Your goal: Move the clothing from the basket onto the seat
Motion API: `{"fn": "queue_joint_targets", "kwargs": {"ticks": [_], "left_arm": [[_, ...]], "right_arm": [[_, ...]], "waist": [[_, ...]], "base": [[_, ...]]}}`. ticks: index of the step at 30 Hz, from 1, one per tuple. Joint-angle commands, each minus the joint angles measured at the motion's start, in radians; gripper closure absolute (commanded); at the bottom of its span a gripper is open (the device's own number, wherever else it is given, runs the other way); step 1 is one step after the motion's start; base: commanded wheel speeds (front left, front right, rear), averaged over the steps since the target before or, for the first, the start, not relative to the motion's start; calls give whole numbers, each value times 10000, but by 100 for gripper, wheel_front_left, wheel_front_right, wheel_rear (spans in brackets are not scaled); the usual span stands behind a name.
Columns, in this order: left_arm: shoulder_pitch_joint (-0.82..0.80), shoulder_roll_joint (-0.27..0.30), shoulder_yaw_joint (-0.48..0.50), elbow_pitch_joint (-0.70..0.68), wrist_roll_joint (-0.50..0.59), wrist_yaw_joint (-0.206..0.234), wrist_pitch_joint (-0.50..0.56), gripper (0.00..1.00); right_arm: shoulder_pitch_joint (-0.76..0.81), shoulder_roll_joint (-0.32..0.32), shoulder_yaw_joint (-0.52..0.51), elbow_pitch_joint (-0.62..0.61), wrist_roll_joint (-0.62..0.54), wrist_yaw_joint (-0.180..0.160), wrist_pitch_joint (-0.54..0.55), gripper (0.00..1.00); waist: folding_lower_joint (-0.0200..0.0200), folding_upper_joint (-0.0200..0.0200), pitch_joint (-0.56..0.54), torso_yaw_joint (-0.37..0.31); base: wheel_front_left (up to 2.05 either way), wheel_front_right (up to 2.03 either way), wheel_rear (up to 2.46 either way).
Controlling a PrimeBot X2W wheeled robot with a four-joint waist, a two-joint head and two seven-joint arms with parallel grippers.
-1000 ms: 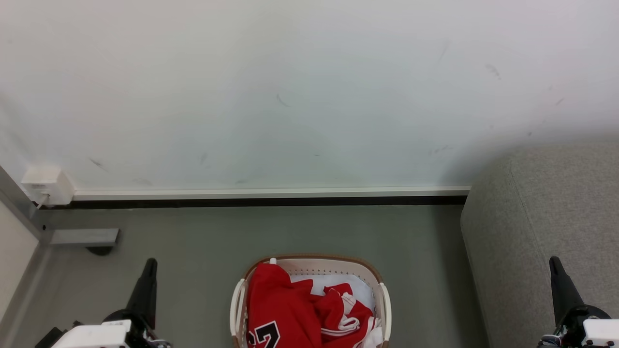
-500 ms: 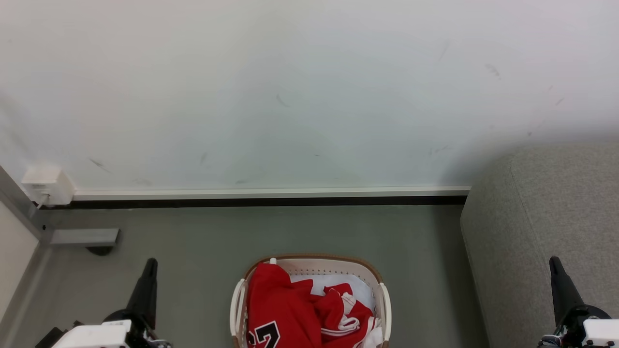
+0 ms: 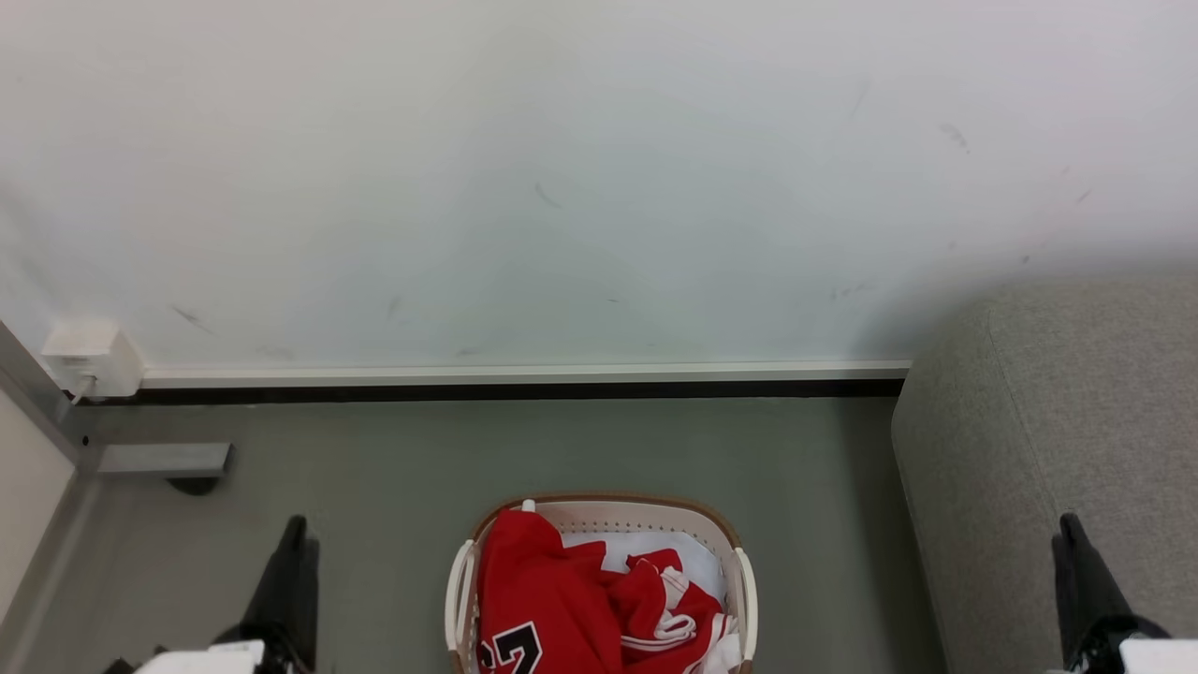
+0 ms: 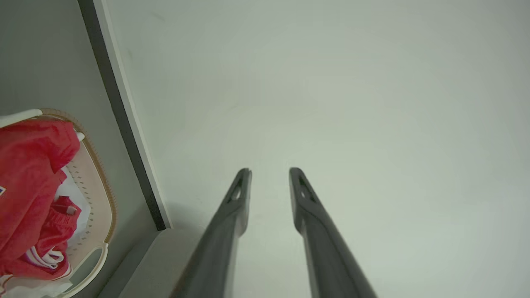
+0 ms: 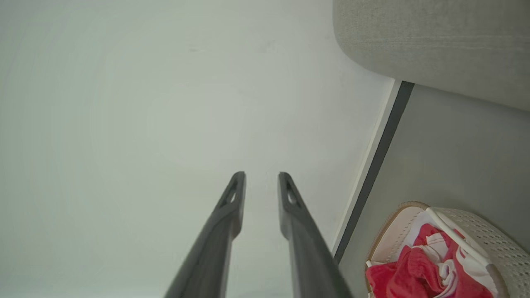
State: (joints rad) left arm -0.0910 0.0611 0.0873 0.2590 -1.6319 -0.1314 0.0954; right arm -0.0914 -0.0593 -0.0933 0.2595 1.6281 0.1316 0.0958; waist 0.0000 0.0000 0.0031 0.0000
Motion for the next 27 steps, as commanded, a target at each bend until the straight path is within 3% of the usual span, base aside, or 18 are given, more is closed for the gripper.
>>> {"fn": "queue_joint_targets", "kwargs": {"ticks": [1,10,27], "left_arm": [[106,-50,-10,107,1,0,-1,0],[41,-66,-208,266,505,41,-425,0],[-182,-68,-648,-54,3860,1066,-1148,0]], "right_arm": [[115,40,11,109,-1,0,-1,0],[69,48,299,147,-657,-1,-426,0],[-152,54,371,-139,-4828,-3,-1149,0]], "waist": [[0,0,0,0],[0,0,14,24],[0,0,62,68]], "base": [[0,0,0],[0,0,0],[0,0,0]]}}
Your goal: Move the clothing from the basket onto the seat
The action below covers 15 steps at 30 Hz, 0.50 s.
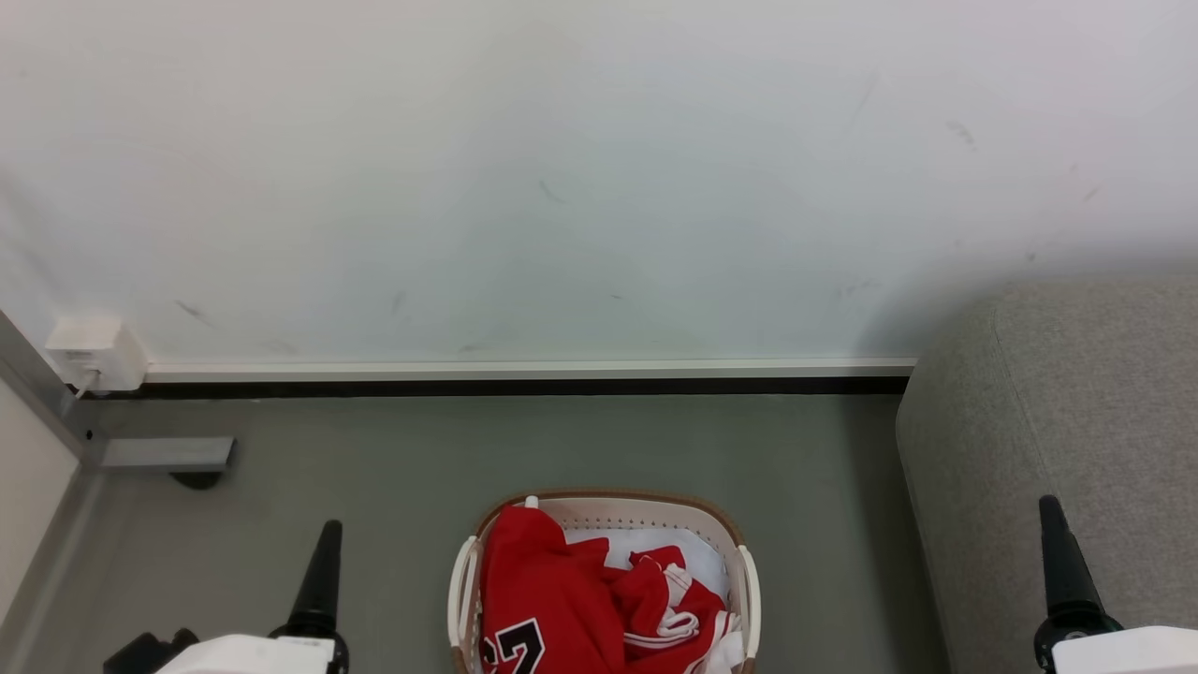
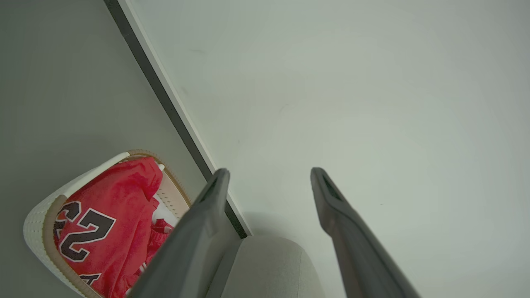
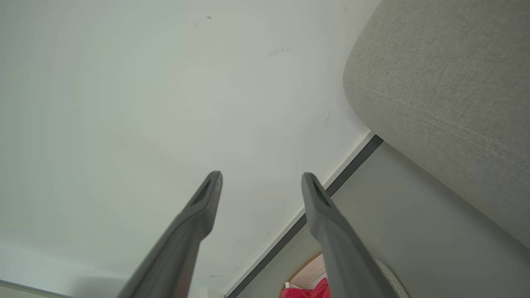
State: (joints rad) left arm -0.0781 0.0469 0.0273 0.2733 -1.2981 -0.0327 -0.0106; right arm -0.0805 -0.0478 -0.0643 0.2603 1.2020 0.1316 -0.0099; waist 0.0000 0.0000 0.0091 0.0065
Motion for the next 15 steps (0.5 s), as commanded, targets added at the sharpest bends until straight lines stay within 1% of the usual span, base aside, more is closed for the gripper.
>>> {"fn": "queue_joint_targets", "kwargs": {"ticks": [1,4,5,11,15], "left_arm": [[-326,74,-85,-207,731,136,-123,0],[-366,73,-214,-192,1332,289,-238,0],[-366,73,-214,-192,1332,289,-238,0],[-442,72,-456,-41,2557,645,-457,0],[-499,71,-589,68,3416,734,-586,0]], "right_arm": [[-280,-61,125,-134,-846,-4,-132,0],[-341,-61,222,-94,-1648,-4,-245,0],[-341,-61,222,-94,-1648,-4,-245,0],[-415,-60,351,-59,-3145,-5,-462,0],[-461,-59,410,40,-3960,-5,-593,0]], "waist": [[0,0,1,5],[0,0,0,9],[0,0,0,9],[0,0,-15,17],[0,0,-31,23]], "base": [[0,0,0],[0,0,0],[0,0,0],[0,0,0],[0,0,0]]}}
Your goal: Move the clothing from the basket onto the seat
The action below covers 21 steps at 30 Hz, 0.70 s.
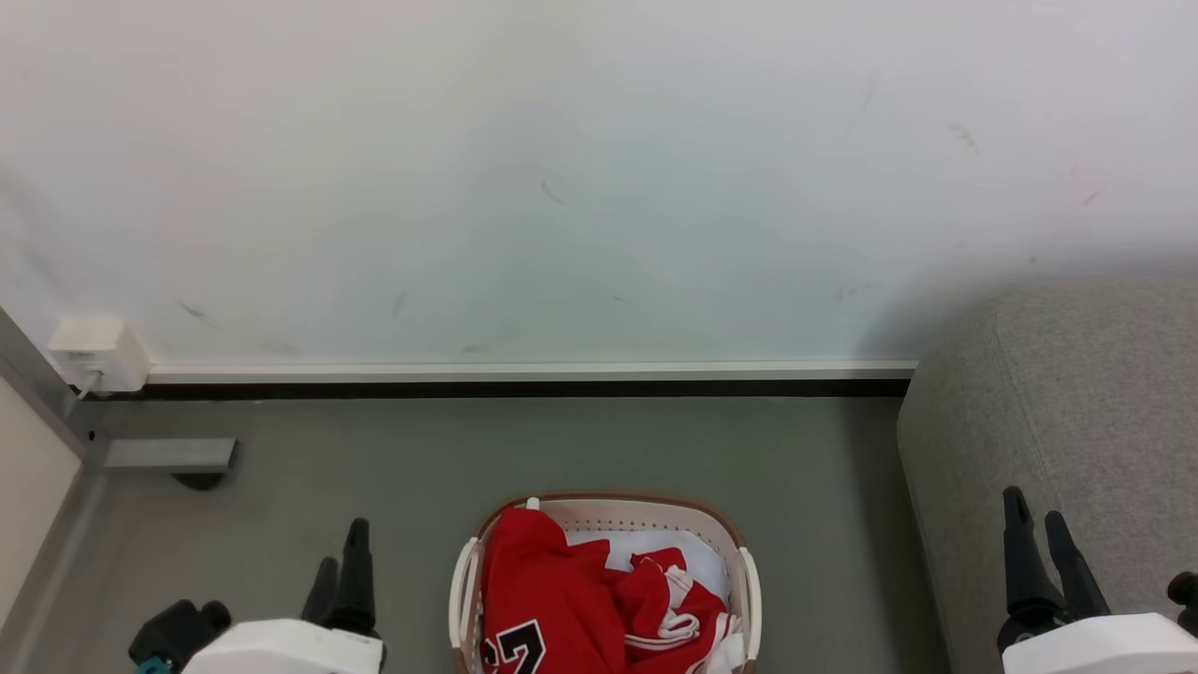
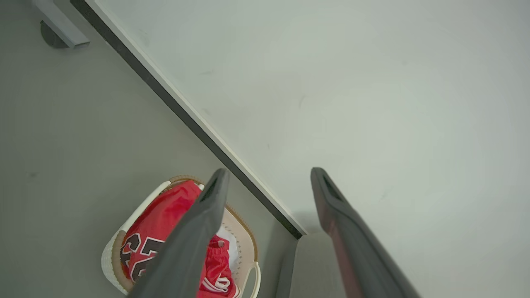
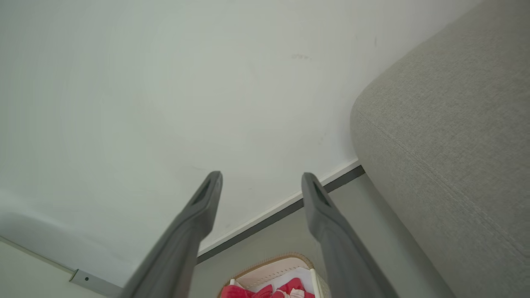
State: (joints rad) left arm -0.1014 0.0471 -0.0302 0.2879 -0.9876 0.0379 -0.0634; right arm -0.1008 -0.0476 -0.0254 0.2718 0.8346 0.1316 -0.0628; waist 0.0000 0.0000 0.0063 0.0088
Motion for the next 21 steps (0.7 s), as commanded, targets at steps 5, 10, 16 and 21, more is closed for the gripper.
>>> {"fn": "queue_joint_targets", "kwargs": {"ticks": [5,10,16,21], "left_arm": [[-301,87,-62,111,1220,158,-220,0],[-306,129,-86,293,1991,251,-385,0],[-362,187,-137,388,2939,461,-565,0],[-319,316,-229,295,3743,672,-691,0]], "right_arm": [[-312,-60,79,68,-1118,-6,-229,0],[-364,-59,183,165,-1815,-7,-381,0],[-360,-58,363,293,-2539,-8,-566,0],[-396,-57,393,379,-3098,-8,-697,0]], "waist": [[0,0,-24,8],[0,0,-40,14],[0,0,-48,53],[0,0,-48,89]], "base": [[0,0,0],[0,0,0],[0,0,0],[0,0,0]]}}
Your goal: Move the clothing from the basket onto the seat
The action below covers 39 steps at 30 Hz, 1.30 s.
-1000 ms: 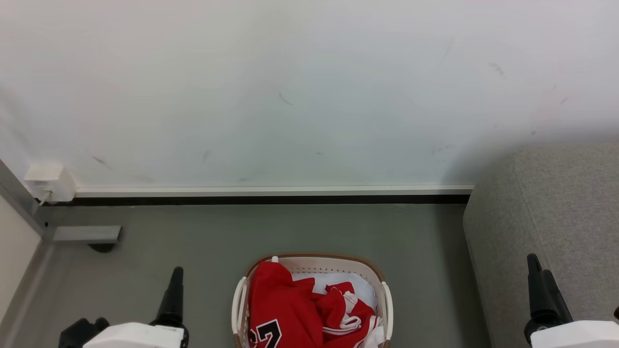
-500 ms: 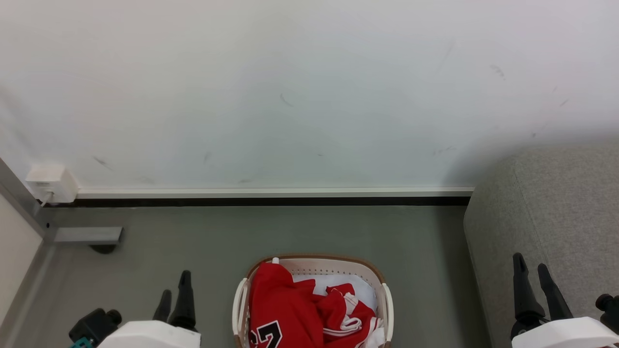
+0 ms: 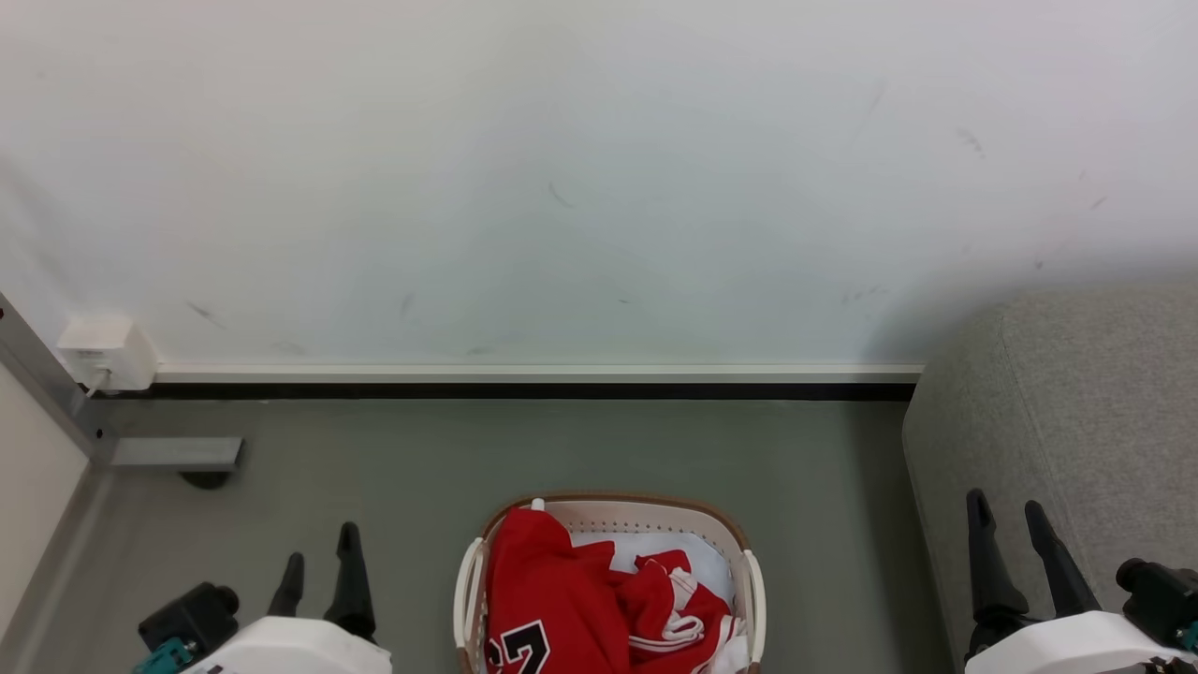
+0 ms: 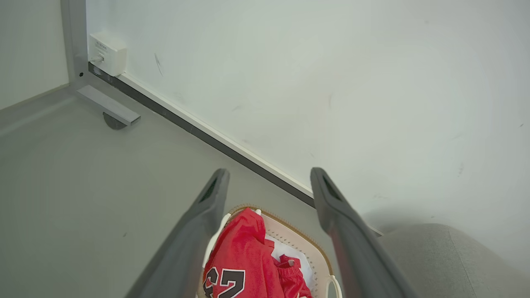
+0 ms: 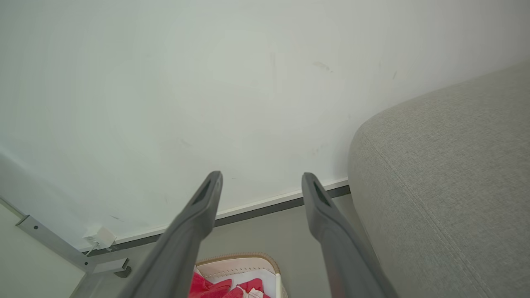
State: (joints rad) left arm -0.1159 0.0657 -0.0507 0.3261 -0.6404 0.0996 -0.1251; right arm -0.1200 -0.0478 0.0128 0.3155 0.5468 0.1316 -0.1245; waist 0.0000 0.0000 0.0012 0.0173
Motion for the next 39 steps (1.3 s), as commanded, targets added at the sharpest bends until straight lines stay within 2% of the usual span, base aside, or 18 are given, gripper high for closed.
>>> {"fn": "queue_joint_targets", "kwargs": {"ticks": [1,27,32,39], "left_arm": [[-167,158,-39,-85,419,82,-105,0],[-59,448,-572,-7,3288,669,-736,0],[-6,487,-631,-88,3651,531,-847,0],[92,482,-710,-80,3953,19,-1000,0]], "right_arm": [[-212,-55,24,-48,-342,-8,-114,0],[-306,-50,342,494,-3034,-12,-749,0],[-339,-48,339,645,-3316,-13,-854,0],[-338,-47,220,814,-3621,-14,-994,0]], "waist": [[0,0,6,10],[0,0,-62,59],[0,0,-64,59],[0,0,-75,45]], "base": [[0,0,0],[0,0,0],[0,0,0],[0,0,0]]}}
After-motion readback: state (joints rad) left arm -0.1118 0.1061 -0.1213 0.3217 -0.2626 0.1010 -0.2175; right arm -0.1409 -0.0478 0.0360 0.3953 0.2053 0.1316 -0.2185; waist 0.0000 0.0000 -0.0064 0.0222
